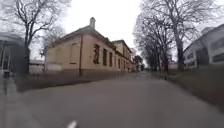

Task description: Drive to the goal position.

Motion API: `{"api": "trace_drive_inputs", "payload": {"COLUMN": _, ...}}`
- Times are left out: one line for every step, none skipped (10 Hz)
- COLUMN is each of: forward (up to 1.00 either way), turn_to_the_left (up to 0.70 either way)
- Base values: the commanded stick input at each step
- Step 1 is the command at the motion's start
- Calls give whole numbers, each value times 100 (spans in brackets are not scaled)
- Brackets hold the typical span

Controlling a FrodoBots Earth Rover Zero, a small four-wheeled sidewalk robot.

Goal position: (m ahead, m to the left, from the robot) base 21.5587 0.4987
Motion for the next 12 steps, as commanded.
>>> {"api": "trace_drive_inputs", "payload": {"forward": 100, "turn_to_the_left": -40}}
{"api": "trace_drive_inputs", "payload": {"forward": 100, "turn_to_the_left": -40}}
{"api": "trace_drive_inputs", "payload": {"forward": 100, "turn_to_the_left": -40}}
{"api": "trace_drive_inputs", "payload": {"forward": 100, "turn_to_the_left": -40}}
{"api": "trace_drive_inputs", "payload": {"forward": 100, "turn_to_the_left": -40}}
{"api": "trace_drive_inputs", "payload": {"forward": 100, "turn_to_the_left": -40}}
{"api": "trace_drive_inputs", "payload": {"forward": 100, "turn_to_the_left": -37}}
{"api": "trace_drive_inputs", "payload": {"forward": 100, "turn_to_the_left": -27}}
{"api": "trace_drive_inputs", "payload": {"forward": 100, "turn_to_the_left": -15}}
{"api": "trace_drive_inputs", "payload": {"forward": 100, "turn_to_the_left": -3}}
{"api": "trace_drive_inputs", "payload": {"forward": 100, "turn_to_the_left": 0}}
{"api": "trace_drive_inputs", "payload": {"forward": 100, "turn_to_the_left": 0}}
